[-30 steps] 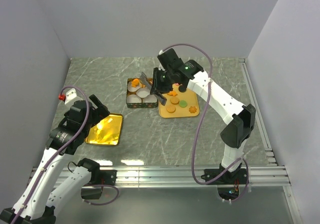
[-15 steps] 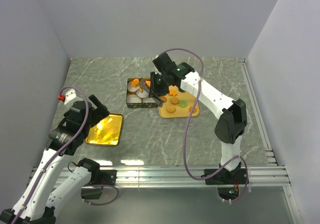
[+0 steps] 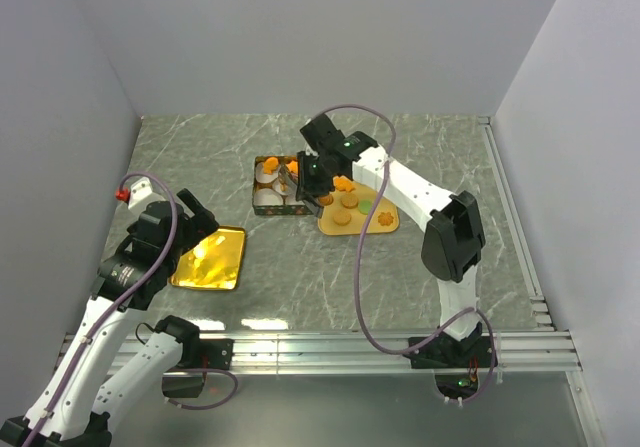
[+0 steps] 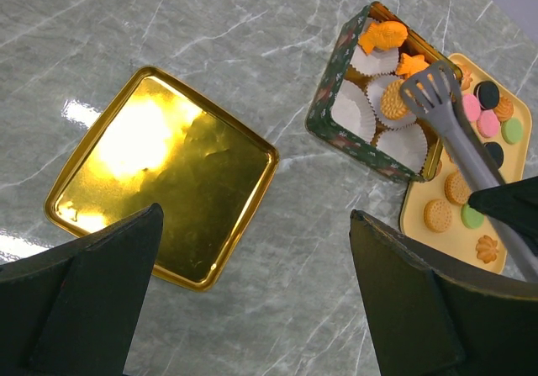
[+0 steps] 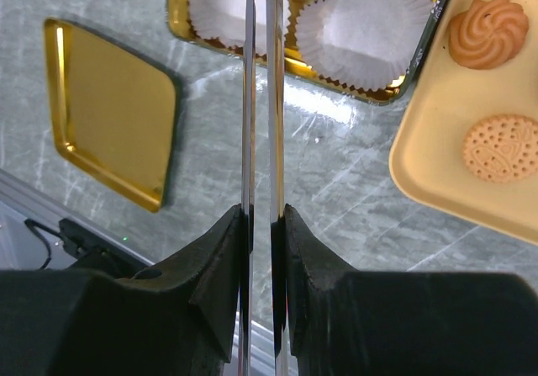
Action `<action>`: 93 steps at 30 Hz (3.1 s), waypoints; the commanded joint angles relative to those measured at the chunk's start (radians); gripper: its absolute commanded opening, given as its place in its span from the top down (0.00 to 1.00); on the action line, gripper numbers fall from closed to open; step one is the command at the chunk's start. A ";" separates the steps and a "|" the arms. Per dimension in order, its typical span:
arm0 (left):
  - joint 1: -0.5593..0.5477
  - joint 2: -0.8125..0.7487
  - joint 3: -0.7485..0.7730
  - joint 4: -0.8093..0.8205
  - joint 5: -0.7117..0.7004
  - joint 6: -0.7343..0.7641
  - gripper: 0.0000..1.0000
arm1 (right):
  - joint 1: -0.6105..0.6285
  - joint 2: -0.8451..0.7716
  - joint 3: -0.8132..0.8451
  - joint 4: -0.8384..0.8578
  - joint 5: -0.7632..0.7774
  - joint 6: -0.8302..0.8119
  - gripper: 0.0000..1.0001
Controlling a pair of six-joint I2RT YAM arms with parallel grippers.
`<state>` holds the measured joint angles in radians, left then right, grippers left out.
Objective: Pack the cookies
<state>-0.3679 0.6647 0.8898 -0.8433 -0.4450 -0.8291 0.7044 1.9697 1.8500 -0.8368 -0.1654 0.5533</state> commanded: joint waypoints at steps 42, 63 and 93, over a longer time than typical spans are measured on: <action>0.003 -0.008 0.009 -0.010 -0.047 -0.022 0.01 | -0.059 -0.011 0.015 0.036 -0.049 -0.087 0.56; 0.003 -0.031 0.006 0.000 -0.037 -0.015 0.01 | -0.210 -0.137 -0.003 -0.021 0.046 -0.104 0.51; 0.009 -0.001 0.001 0.016 -0.011 0.007 0.01 | -0.252 -0.204 -0.250 -0.013 0.133 -0.142 0.43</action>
<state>-0.3653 0.6605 0.8898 -0.8574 -0.4679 -0.8326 0.4473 1.8194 1.6012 -0.8677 -0.0376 0.4274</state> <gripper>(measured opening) 0.995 0.563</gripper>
